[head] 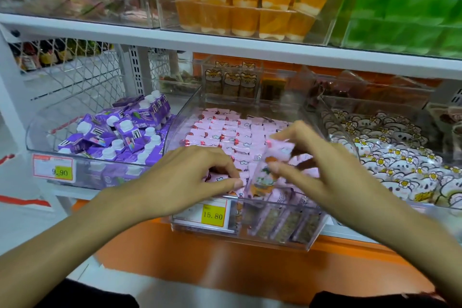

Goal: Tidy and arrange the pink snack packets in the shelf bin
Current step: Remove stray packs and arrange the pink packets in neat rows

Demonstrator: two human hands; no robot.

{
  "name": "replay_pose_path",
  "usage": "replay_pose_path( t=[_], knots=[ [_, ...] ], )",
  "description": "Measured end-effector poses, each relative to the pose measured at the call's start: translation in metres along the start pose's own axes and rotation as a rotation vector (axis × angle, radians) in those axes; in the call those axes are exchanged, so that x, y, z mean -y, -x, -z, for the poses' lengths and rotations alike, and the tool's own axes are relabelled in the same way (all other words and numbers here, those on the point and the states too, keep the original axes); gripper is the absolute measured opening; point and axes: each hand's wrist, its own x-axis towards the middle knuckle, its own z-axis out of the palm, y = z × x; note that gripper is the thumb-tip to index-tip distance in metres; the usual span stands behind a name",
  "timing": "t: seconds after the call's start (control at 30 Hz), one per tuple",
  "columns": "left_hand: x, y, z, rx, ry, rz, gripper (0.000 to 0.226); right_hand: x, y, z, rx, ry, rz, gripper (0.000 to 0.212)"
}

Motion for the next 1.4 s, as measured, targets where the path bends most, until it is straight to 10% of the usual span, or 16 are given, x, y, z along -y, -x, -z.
replay_pose_path(
  t=[0.37, 0.83, 1.4],
  knots=[
    [-0.007, 0.004, -0.006, -0.131, 0.034, -0.027, 0.029, -0.010, 0.004, -0.024, 0.192, 0.449, 0.100, 0.042],
    [-0.010, 0.002, -0.011, 0.037, -0.167, -0.193, 0.027, -0.020, 0.004, 0.001, 0.196, 0.214, -0.006, 0.019],
    [-0.002, -0.005, -0.021, -0.183, -0.107, 0.079, 0.041, -0.013, -0.028, -0.024, 0.068, 0.222, -0.044, 0.013]
  ],
)
